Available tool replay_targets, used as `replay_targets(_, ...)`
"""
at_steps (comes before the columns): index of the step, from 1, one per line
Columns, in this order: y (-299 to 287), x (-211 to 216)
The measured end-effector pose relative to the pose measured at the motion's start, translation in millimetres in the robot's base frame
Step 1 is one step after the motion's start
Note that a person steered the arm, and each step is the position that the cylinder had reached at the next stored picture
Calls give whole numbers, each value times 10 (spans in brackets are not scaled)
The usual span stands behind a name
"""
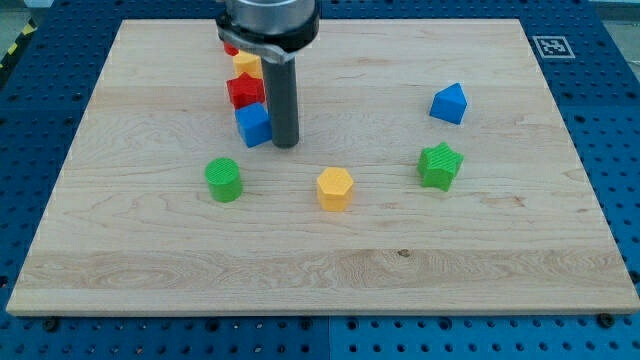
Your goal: Move the green circle towards the yellow hexagon
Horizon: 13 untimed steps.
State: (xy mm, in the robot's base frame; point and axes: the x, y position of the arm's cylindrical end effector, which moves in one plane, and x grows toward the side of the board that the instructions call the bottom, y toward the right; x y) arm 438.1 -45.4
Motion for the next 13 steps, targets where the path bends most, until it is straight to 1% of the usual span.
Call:
replay_targets(1,9,328)
replay_targets(4,-270,370)
replay_targets(6,-274,301)
replay_targets(7,-437,198)
replay_targets(8,-827,103)
replay_targets(9,-1409,143)
replay_targets(10,-1489,330)
replay_targets(12,-1093,364)
replay_targets(13,-823,468)
